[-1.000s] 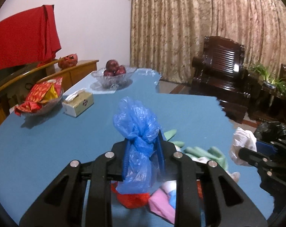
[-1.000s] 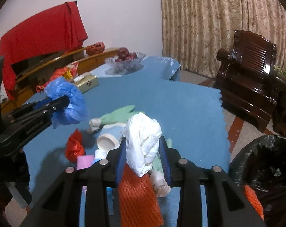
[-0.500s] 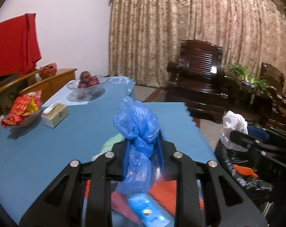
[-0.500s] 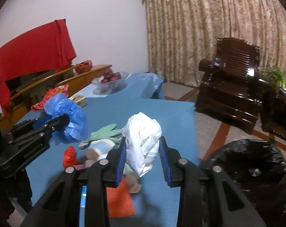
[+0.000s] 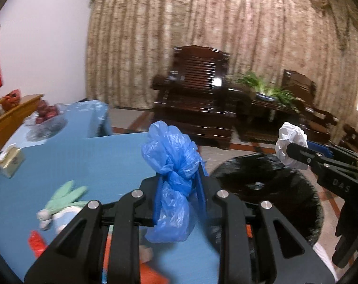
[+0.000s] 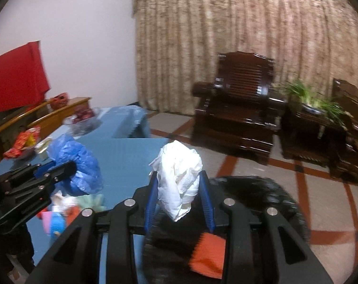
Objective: Collect trash
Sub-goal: 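Carry the blue bag and tissue over the bin and release both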
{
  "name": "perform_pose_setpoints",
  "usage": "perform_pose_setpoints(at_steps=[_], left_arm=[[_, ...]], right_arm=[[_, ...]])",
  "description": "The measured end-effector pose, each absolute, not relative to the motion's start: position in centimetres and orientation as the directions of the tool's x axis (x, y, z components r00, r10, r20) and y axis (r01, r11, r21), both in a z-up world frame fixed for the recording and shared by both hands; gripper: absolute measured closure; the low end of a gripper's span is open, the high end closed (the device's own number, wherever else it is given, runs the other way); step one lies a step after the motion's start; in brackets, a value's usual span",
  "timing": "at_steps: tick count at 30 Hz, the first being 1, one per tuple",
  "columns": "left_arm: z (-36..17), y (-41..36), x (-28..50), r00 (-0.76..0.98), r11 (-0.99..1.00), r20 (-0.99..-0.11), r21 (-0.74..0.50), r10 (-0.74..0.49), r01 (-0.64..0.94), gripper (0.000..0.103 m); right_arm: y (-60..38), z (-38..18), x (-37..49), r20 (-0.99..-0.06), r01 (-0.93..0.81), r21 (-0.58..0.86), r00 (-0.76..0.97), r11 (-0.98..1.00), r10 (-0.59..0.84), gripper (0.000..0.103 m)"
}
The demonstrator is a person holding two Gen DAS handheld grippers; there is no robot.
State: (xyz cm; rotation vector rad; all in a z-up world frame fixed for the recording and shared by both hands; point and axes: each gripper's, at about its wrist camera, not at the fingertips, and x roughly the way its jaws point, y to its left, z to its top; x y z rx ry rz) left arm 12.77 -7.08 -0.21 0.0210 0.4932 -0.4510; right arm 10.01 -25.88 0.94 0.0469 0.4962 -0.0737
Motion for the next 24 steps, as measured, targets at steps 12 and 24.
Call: perform_pose_setpoints(at_steps=[12,24], left_arm=[[-1.4,-18.2,14.8,0.700,0.821,-0.464,-0.122,-0.544,0.558,0.079],[-3.1,-22.8,17.3,0.605,0.759,-0.505,-0.174,-0.615,0.627,0.045]], right_arm=[[-34.2,-0.9,9.3,-0.510,0.242,0.021,0.837,0.970,-0.198,0.069],[-36.8,-3.7,9.6,-0.560,0.297,-0.001,0.791,0.955,-0.247,0.042]])
